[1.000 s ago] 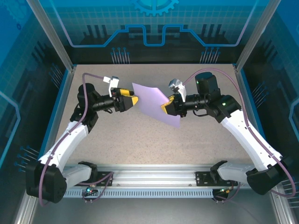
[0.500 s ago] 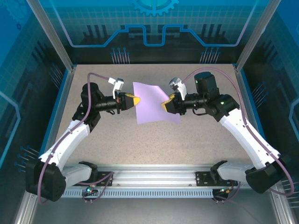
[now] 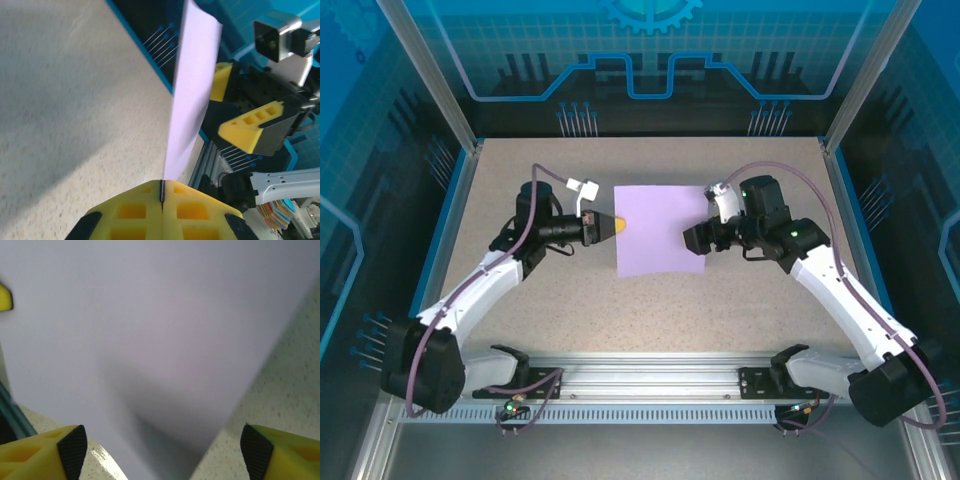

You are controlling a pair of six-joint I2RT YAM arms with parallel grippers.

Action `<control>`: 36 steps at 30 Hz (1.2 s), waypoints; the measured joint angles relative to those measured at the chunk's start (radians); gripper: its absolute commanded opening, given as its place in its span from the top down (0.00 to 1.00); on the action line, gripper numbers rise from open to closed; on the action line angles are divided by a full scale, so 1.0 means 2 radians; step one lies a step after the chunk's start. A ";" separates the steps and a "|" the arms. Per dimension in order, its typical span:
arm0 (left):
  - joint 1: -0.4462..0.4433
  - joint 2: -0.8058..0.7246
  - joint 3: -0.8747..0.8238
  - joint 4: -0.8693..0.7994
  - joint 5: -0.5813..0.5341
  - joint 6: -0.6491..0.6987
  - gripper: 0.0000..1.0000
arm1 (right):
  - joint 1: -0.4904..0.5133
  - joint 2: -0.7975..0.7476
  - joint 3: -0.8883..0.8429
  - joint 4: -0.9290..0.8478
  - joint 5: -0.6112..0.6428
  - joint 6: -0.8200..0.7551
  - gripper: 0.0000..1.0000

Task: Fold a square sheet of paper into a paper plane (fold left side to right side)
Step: Place a square sheet of paper at the center of the table.

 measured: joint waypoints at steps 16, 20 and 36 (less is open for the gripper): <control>-0.002 0.164 -0.015 -0.096 -0.066 0.027 0.98 | 0.001 0.032 -0.145 0.084 0.018 0.126 0.46; -0.002 0.168 -0.011 -0.114 -0.079 0.038 0.98 | 0.011 0.065 -0.157 0.113 0.011 0.159 0.66; -0.002 0.170 0.013 -0.151 -0.090 0.040 0.89 | 0.048 0.238 -0.118 0.196 0.005 0.219 0.89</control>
